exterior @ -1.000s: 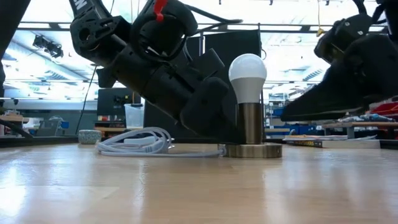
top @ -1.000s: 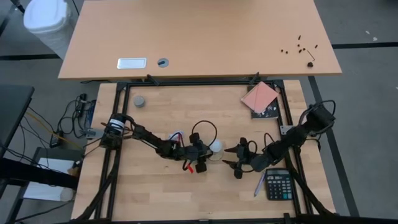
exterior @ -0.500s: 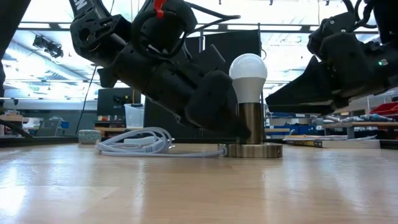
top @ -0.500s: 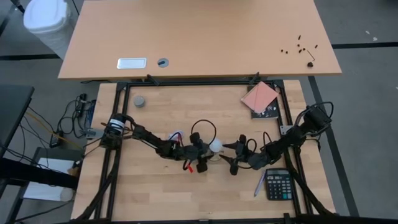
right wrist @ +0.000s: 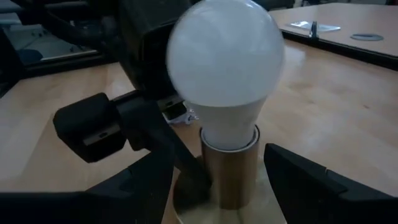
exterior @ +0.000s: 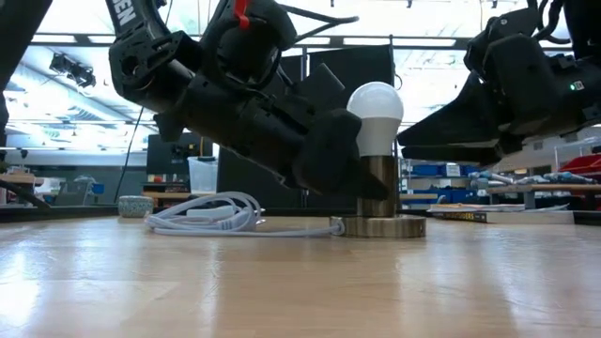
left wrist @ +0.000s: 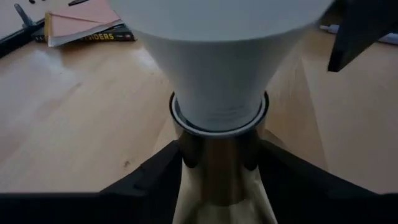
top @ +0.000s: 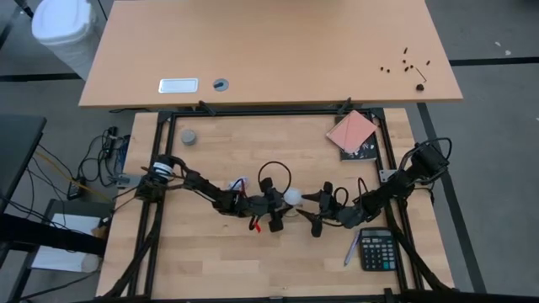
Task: Screw lightbulb
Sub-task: Remove the white lightbulb from the gold lamp
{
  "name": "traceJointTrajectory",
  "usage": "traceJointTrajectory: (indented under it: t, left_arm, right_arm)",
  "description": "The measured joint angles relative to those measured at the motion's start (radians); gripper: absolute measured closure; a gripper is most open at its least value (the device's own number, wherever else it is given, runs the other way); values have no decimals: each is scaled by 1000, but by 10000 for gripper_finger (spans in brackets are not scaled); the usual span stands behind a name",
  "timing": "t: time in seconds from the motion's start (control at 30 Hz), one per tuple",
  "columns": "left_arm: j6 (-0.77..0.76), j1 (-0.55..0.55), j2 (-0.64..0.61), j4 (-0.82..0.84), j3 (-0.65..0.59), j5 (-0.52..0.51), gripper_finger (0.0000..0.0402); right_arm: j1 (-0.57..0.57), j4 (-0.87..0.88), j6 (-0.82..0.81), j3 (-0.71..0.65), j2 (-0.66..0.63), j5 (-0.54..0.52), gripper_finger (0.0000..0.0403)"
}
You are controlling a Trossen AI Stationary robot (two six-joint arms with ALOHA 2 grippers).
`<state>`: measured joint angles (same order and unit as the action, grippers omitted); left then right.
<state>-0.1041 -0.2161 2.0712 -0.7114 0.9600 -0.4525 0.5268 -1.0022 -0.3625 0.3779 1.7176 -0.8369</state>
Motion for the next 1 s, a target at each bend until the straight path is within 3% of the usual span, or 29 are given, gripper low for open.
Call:
traceJointTrajectory:
  t: [0.2,0.6,1.0]
  left_arm:
    - [17,7,0,-10,0,0,222]
    - [-12,7,0,-19,-1,-2,220]
    - [-35,6,0,-17,-1,0,219]
  right_arm:
    - [-6,4,26,24,0,-5,144]
    - [-52,72,64,83,0,-58,144]
    - [-103,79,45,83,0,100,144]
